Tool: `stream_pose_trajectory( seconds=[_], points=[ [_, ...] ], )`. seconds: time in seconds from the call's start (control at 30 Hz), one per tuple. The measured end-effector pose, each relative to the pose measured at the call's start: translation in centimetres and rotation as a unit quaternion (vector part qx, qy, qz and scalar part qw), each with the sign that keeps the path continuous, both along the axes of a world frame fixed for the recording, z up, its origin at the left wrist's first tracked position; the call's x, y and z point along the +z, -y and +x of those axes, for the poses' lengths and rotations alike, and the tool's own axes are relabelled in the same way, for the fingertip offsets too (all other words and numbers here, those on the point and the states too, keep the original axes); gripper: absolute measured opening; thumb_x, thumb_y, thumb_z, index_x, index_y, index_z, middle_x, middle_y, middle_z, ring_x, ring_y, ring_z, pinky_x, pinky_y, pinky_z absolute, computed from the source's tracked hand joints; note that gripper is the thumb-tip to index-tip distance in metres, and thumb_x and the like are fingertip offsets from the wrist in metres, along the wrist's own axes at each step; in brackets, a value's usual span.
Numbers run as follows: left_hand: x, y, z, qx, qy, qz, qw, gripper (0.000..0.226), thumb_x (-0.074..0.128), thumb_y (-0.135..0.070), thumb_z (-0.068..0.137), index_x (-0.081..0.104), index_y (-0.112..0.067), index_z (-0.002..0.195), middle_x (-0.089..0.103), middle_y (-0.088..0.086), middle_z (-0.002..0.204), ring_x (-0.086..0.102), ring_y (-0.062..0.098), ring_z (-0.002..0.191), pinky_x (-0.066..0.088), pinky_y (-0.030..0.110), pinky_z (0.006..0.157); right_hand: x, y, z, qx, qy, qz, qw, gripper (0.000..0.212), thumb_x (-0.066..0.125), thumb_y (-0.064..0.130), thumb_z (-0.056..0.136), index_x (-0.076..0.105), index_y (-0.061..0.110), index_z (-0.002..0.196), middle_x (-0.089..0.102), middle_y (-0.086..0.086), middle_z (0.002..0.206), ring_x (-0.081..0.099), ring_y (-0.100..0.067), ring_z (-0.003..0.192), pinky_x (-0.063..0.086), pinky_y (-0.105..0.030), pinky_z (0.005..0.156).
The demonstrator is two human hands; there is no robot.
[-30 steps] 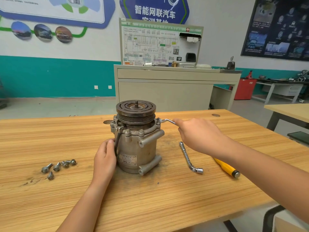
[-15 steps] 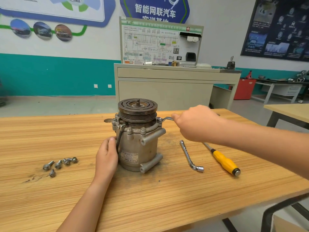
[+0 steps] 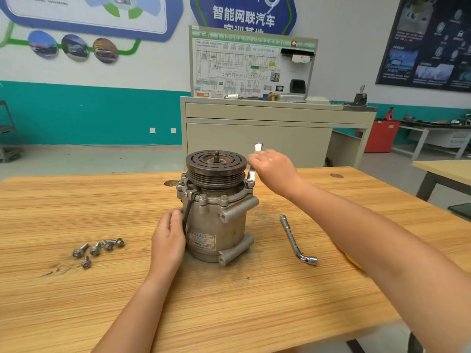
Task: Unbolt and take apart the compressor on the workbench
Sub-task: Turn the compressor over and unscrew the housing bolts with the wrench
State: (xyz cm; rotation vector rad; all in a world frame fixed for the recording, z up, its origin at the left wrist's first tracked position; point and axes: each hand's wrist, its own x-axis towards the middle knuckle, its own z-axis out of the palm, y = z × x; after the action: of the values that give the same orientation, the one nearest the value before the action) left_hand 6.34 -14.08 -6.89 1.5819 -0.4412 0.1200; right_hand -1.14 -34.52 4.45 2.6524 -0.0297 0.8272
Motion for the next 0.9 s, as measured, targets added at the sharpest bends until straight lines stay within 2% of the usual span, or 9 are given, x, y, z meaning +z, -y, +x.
stream_pose_trajectory(
  seconds=[0.1,0.17,0.23,0.3,0.37,0.47,0.63,0.8,0.9],
  points=[
    [0.0,-0.1,0.0,-0.001,0.0,-0.001,1.0,0.024,0.035,-0.023,0.101,0.058,-0.021,0.106,0.055,-0.02,0.092,0.05,-0.002,0.086,0.032,0.005,0.064,0.6,0.5,-1.1,-0.064,0.07,0.107,0.99,0.026,0.039,0.004,0.095,0.055,0.002,0.117,0.065,-0.015,0.091,0.062,-0.031,0.083,0.042,-0.034,0.06],
    [0.0,-0.1,0.1,-0.003,-0.005,-0.004,1.0,0.026,0.035,-0.024,0.101,0.059,-0.019,0.109,0.058,-0.012,0.098,0.051,0.003,0.091,0.033,0.011,0.074,1.0,0.4,-2.6,-0.075,0.12,0.187,0.972,0.03,0.036,0.014,0.099,0.044,0.005,0.127,0.059,-0.012,0.078,0.059,-0.031,0.073,0.04,-0.035,0.057],
    [-0.2,-0.1,0.1,-0.004,-0.005,-0.004,1.0,0.028,0.035,-0.023,0.101,0.06,-0.016,0.11,0.059,-0.007,0.103,0.05,0.008,0.099,0.031,0.019,0.08,1.1,-0.3,-4.7,-0.077,0.114,0.204,0.969,0.032,0.033,0.019,0.1,0.037,0.008,0.13,0.051,-0.004,0.065,0.054,-0.029,0.061,0.037,-0.033,0.052],
    [-0.2,-0.1,0.2,-0.003,-0.001,-0.003,1.0,0.028,0.035,-0.023,0.101,0.061,-0.014,0.109,0.059,-0.004,0.103,0.05,0.01,0.1,0.031,0.02,0.079,0.8,-1.2,-6.7,-0.117,0.049,0.164,0.978,0.028,0.033,0.019,0.099,0.038,0.013,0.125,0.045,0.002,0.058,0.048,-0.02,0.052,0.031,-0.029,0.044],
    [-0.3,0.0,0.2,0.002,0.0,0.001,1.0,0.028,0.035,-0.023,0.101,0.06,-0.014,0.109,0.058,-0.004,0.103,0.049,0.01,0.099,0.03,0.02,0.08,0.4,-2.5,-8.2,-0.167,-0.035,0.122,0.978,0.025,0.035,0.014,0.097,0.04,0.016,0.121,0.043,0.004,0.06,0.042,-0.013,0.052,0.026,-0.027,0.041],
    [-0.3,0.0,0.3,-0.001,-0.004,0.001,1.0,0.026,0.035,-0.023,0.101,0.06,-0.016,0.107,0.058,-0.006,0.103,0.048,0.009,0.099,0.03,0.021,0.08,-0.1,-4.6,-9.0,-0.2,-0.131,0.091,0.967,0.038,0.037,0.004,0.091,0.035,0.015,0.127,0.038,0.003,0.061,0.034,-0.013,0.052,0.022,-0.027,0.042],
    [-0.3,-0.1,0.2,-0.004,-0.007,0.004,1.0,0.025,0.035,-0.025,0.101,0.058,-0.02,0.108,0.057,-0.008,0.105,0.048,0.007,0.1,0.03,0.021,0.082,0.7,-6.3,-8.4,-0.218,-0.163,0.014,0.962,0.051,0.042,-0.003,0.084,0.031,0.008,0.133,0.033,0.002,0.059,0.03,-0.015,0.049,0.021,-0.027,0.041],
    [-0.4,-0.1,0.3,-0.001,-0.003,0.008,1.0,0.029,0.035,-0.024,0.101,0.06,-0.013,0.11,0.059,-0.003,0.105,0.049,0.01,0.1,0.031,0.022,0.081,2.4,-7.0,-7.9,-0.207,-0.205,-0.099,0.951,0.038,0.043,-0.002,0.087,0.044,0.007,0.124,0.03,0.002,0.059,0.027,-0.013,0.046,0.019,-0.026,0.038],
    [-0.4,-0.1,0.3,-0.002,-0.001,0.004,1.0,0.03,0.036,-0.023,0.101,0.061,-0.011,0.111,0.059,-0.003,0.105,0.049,0.01,0.1,0.031,0.021,0.08,3.1,-5.8,-7.7,-0.203,-0.214,-0.137,0.946,0.032,0.039,0.006,0.091,0.044,0.012,0.122,0.032,0.003,0.057,0.03,-0.012,0.045,0.02,-0.026,0.038]
  ],
)
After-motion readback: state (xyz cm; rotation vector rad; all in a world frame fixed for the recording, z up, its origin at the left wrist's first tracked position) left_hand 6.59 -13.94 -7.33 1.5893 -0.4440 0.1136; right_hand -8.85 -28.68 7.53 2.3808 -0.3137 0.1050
